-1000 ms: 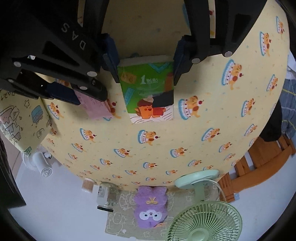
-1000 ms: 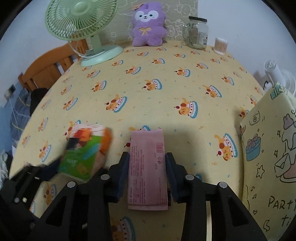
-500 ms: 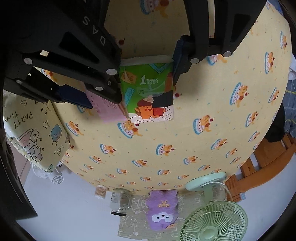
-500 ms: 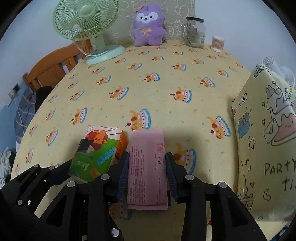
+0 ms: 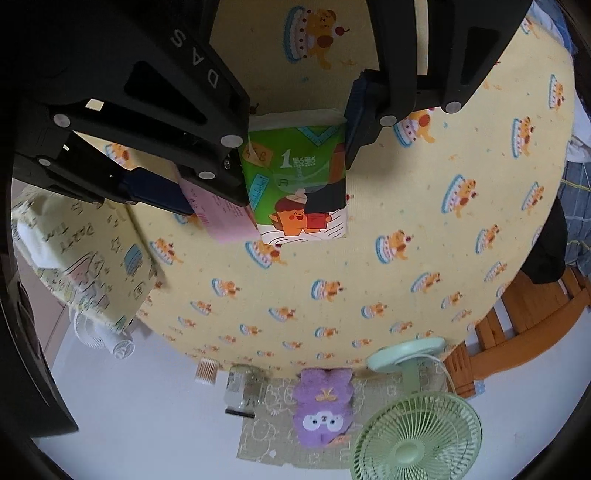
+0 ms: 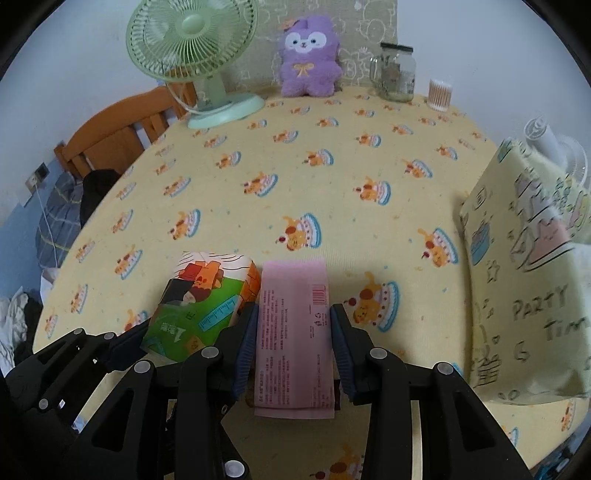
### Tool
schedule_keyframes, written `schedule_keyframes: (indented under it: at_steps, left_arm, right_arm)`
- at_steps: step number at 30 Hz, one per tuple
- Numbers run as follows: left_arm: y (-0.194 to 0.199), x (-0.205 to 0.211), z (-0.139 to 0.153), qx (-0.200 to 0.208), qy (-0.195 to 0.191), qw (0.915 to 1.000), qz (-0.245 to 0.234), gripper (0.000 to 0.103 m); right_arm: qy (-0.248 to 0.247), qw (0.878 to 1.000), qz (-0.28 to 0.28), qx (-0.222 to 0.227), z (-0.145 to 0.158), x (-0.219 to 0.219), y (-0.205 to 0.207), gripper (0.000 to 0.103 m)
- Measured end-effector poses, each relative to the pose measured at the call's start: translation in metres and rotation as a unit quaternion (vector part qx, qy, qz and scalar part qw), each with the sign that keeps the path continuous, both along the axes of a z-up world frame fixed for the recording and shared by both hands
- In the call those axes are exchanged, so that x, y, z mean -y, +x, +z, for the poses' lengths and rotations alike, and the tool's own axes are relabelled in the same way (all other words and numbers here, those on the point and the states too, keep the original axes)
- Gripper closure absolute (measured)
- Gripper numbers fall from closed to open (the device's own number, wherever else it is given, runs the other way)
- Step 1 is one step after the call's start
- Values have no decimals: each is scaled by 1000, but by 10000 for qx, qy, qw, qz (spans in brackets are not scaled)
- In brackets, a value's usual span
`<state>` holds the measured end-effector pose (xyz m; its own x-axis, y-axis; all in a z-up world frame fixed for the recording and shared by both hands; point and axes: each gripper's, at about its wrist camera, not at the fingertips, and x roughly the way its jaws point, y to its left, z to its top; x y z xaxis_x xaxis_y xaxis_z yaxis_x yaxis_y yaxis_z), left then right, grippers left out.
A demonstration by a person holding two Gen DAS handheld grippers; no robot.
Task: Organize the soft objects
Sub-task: 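Lift and carry green pack and pink packet toward the gift box with both tools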
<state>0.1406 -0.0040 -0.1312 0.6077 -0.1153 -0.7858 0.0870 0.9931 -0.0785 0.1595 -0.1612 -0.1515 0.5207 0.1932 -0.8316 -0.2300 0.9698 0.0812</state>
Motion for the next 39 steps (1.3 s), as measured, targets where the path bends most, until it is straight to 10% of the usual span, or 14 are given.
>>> schedule_keyframes:
  at_steps: [39]
  left_arm:
    - [-26,100,122,1264,249,9914,-216,52]
  right_arm:
    - [296,9904,-207,1337,142,96,-31,61]
